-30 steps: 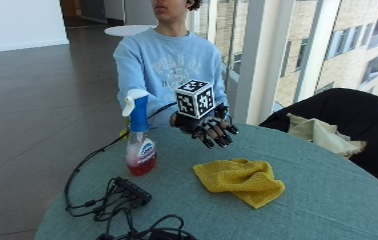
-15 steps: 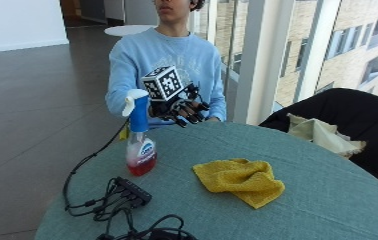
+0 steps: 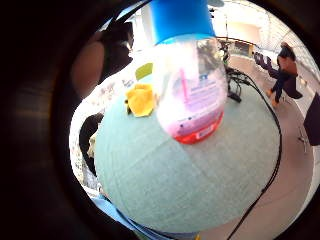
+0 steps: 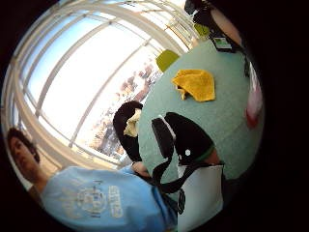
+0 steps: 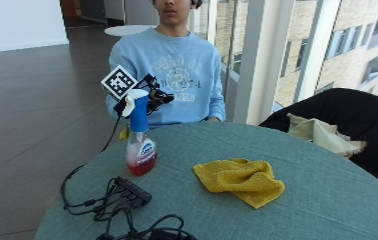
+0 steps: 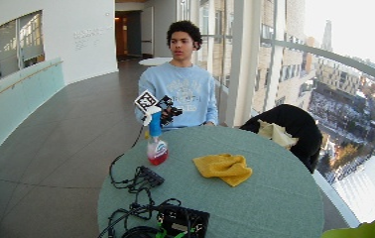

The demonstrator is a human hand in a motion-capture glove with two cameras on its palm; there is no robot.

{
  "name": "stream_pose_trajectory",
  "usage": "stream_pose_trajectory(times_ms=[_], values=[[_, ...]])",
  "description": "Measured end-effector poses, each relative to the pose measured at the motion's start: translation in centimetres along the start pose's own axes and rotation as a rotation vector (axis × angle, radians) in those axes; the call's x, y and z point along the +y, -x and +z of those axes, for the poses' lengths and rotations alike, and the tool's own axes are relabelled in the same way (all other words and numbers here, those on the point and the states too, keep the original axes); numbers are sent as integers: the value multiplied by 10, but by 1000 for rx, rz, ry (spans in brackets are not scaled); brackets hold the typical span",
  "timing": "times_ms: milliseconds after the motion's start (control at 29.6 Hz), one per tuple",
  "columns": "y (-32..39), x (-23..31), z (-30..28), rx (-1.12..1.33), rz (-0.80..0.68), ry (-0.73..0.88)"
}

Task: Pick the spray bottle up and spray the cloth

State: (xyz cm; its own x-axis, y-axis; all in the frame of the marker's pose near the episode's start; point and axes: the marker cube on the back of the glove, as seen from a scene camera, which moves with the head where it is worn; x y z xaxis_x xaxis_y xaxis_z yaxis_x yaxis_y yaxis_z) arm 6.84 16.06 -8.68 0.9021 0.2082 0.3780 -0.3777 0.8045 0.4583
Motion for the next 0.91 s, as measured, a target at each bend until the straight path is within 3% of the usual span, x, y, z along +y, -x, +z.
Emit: stream_pose_trajectory(times_ms=[371,912], values=[[-37,-25,-13,-83,134,-307],[-69,-63,29,-237,378,-307]])
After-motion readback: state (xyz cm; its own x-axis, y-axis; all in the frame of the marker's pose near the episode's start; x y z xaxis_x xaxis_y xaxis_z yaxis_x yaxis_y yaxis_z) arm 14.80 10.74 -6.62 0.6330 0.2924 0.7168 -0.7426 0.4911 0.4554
